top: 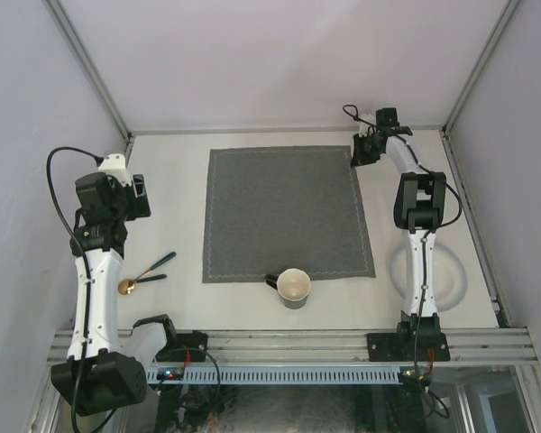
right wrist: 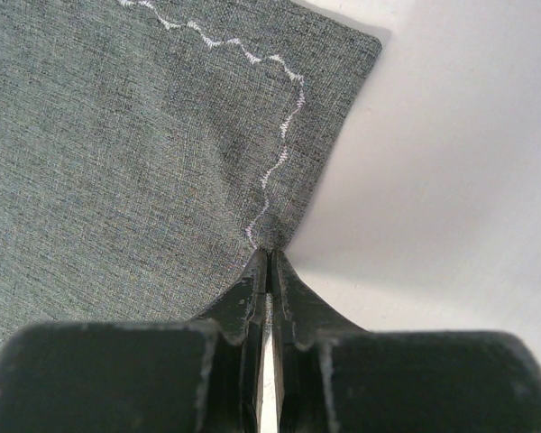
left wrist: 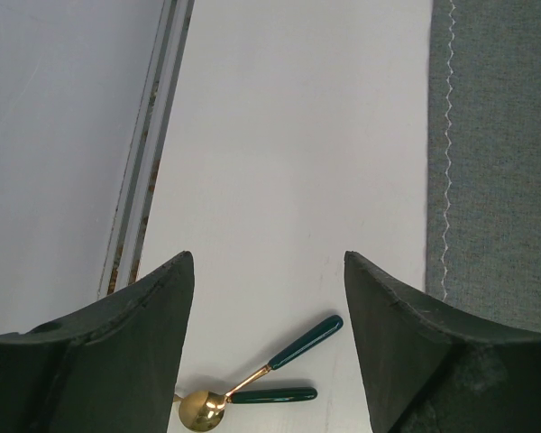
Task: Set the dinner table for one person
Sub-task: Flatten out the napkin at the center of the board, then adjust the napkin at the center of the board.
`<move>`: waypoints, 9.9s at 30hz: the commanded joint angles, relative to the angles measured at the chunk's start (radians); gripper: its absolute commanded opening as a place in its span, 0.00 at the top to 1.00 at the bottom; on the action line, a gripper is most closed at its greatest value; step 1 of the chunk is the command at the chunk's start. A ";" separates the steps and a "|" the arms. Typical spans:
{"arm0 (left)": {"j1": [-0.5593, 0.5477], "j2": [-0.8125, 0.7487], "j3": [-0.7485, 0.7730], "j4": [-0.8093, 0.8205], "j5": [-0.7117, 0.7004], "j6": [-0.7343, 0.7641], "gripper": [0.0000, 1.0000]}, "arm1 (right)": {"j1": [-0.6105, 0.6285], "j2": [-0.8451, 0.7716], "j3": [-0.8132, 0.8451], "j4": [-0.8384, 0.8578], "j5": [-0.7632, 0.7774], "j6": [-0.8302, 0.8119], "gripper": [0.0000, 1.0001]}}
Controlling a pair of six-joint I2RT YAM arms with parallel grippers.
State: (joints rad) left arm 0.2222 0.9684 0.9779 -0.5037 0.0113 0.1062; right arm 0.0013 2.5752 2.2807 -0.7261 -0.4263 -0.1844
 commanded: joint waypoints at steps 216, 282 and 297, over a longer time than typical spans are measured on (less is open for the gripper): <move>-0.544 1.539 1.243 -0.035 -0.543 0.445 0.31 | -0.474 -1.571 -1.248 -0.262 -0.035 -0.214 0.48; -0.543 1.596 1.223 0.061 -0.742 0.635 0.11 | -0.440 -1.570 -1.248 -0.254 -0.026 -0.198 0.48; -0.582 1.613 1.144 0.233 -0.851 0.813 0.07 | -0.438 -1.567 -1.248 -0.262 -0.032 -0.202 0.48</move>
State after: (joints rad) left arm -0.3439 2.5851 2.1387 -0.3294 -0.8104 0.8852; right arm -0.4423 1.0122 1.0248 -1.0065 -0.4469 -0.3969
